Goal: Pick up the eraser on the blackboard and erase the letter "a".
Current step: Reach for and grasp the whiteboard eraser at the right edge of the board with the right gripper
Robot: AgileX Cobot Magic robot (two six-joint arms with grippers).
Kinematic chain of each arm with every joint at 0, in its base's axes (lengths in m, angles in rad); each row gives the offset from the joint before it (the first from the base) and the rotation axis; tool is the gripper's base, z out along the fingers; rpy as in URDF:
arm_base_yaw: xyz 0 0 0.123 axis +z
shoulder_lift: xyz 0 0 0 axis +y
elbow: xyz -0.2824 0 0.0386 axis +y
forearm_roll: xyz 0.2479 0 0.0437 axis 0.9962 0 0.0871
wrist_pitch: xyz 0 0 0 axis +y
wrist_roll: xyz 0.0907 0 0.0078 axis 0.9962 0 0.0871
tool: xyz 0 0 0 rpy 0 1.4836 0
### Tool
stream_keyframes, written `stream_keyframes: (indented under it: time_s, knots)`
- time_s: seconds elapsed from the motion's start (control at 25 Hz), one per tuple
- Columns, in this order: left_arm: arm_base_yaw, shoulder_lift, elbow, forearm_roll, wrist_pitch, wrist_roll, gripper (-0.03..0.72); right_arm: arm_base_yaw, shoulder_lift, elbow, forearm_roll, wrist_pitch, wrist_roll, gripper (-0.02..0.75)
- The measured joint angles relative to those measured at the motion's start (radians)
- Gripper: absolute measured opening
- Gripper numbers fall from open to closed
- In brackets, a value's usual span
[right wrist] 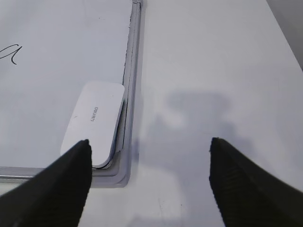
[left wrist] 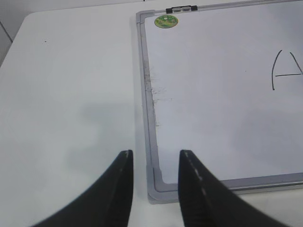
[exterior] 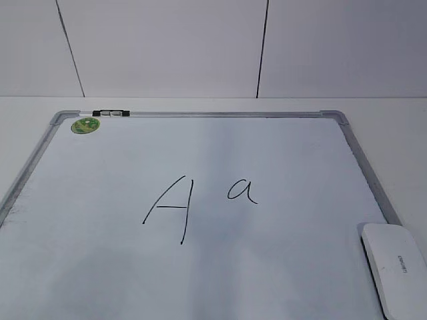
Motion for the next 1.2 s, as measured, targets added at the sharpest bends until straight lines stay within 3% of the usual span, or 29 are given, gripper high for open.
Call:
stream_keyframes:
  time_s: [0.68,1.2]
  knots:
    - [0.0,0.0,0.0,-0.002,0.0,0.0,0.245,0.068,0.005,-0.005,-0.002,-0.002,0.022,0.592]
    - [0.0,0.0,0.0,-0.006,0.0,0.0,0.245,0.068,0.409,-0.094,0.029,-0.003,0.085,0.592]
